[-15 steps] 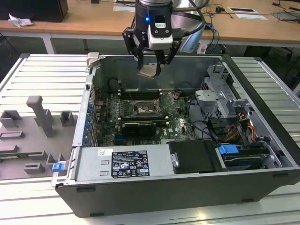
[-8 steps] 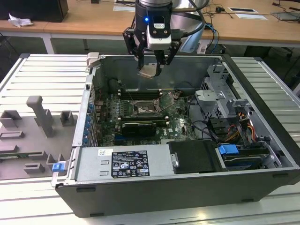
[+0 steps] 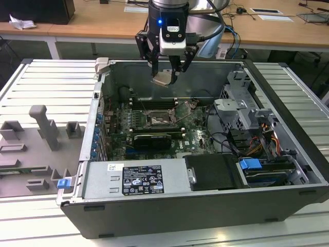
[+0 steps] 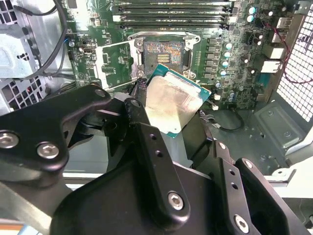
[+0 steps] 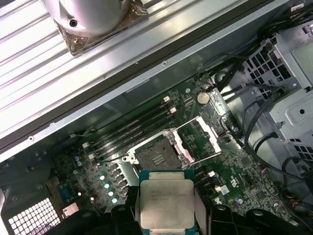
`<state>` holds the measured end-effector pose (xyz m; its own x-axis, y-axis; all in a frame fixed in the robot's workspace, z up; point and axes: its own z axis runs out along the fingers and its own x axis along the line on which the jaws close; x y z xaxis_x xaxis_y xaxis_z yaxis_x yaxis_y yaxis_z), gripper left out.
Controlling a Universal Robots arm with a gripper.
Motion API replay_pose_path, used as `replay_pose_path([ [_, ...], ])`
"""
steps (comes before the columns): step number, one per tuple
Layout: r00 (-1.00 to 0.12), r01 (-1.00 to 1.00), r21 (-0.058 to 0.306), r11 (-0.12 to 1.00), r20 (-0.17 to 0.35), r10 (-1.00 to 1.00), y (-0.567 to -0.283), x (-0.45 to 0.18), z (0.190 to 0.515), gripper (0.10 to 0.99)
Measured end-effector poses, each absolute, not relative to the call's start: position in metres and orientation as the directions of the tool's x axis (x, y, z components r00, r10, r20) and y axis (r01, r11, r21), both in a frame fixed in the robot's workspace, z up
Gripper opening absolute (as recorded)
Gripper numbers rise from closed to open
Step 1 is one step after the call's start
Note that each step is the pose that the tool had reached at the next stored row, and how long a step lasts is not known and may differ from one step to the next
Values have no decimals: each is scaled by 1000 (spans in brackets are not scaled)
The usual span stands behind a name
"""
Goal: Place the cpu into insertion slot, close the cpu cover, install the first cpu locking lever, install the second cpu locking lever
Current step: 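Place the cpu into insertion slot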
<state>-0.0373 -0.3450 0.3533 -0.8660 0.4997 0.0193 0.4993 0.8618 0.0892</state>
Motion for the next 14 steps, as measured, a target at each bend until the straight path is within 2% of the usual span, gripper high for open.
replay_pose_path([
  [14,-835,549,89,831,19,550,-345,-37,352,533],
])
